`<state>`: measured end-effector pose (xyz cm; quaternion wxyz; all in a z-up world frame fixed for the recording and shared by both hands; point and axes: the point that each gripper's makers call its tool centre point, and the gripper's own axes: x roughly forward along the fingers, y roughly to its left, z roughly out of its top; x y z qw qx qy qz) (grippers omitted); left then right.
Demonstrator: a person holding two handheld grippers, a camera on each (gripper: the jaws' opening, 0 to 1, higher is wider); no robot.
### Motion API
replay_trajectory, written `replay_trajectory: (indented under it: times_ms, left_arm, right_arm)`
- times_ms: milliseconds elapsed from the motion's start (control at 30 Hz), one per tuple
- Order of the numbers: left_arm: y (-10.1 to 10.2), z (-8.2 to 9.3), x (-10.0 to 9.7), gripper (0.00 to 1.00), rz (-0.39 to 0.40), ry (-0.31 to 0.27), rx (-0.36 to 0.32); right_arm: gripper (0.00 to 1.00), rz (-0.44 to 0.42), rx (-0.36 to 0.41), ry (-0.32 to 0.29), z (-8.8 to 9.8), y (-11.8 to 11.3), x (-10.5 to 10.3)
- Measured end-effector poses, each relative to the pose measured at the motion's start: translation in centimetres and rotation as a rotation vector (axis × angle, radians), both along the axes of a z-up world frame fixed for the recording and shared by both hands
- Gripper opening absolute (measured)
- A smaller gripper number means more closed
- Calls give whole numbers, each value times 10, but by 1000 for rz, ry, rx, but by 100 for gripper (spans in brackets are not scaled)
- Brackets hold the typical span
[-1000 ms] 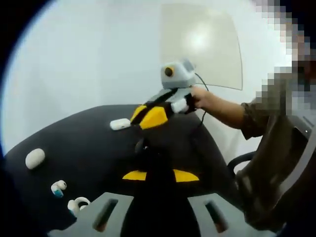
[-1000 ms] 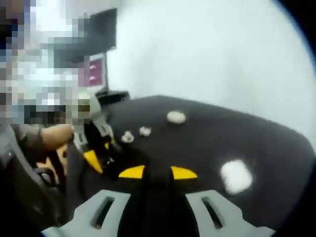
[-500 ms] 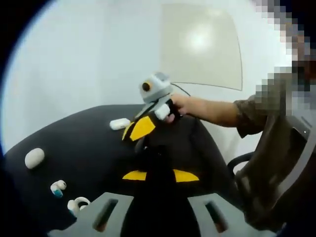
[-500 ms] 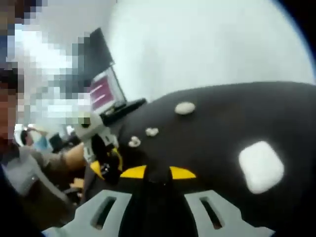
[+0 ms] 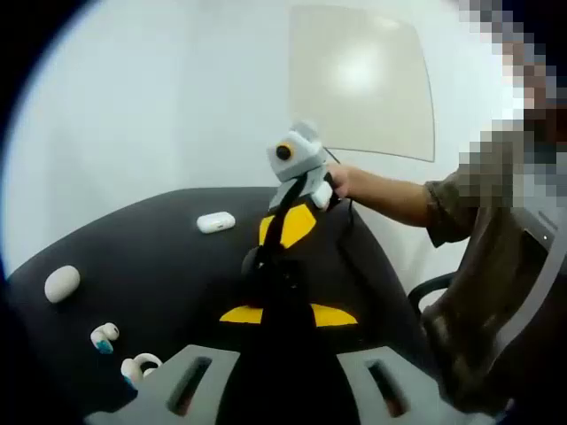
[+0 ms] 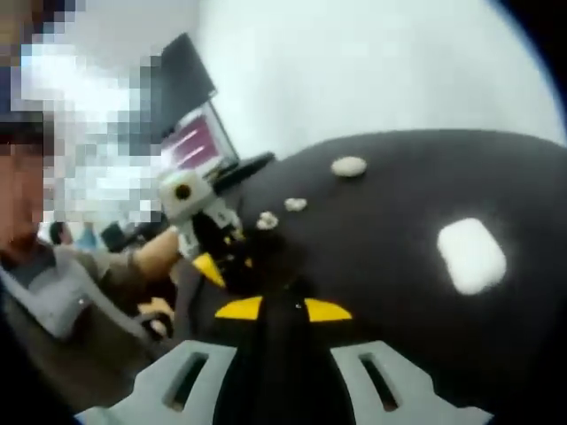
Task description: Pick up three earphones and place each one into its charging case using tactile feedback, ensure that each earphone is properly inserted and securely positioned inside the case.
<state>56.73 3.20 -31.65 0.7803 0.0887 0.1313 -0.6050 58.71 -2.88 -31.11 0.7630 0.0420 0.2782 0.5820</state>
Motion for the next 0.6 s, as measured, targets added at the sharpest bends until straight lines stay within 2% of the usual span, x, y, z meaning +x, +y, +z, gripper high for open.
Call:
replay_trajectory:
  times_ms: [200, 267, 333, 367, 400, 533, 567, 600]
  left_arm:
    - [0, 0, 0, 15, 3, -1, 2]
    - [0, 0, 0, 15, 3, -1, 3]
    - [0, -1, 0, 15, 3, -1, 3]
    - [0, -1, 0, 15, 3, -1, 3]
    - [1, -1, 0, 15, 2, -1, 3]
    - [0, -1, 0, 15, 0, -1, 4]
    - [0, -1, 0, 15, -1, -1, 4]
    - [0, -1, 0, 15, -2, -2, 4]
  right_arm:
    - [18, 102, -45, -2, -9, 12, -20]
    - [18, 127, -21, -27, -5, 15, -23]
    - [18, 135, 8, -20, 3, 14, -24]
    - [18, 105, 49, -49, 14, 13, -16]
    - [18, 82, 46, -80, 19, 9, -7]
    - [18, 38, -19, -226, 28, -2, 21]
    - [18, 58, -23, -250, 29, -2, 22]
    - [18, 66, -17, -237, 30, -2, 22]
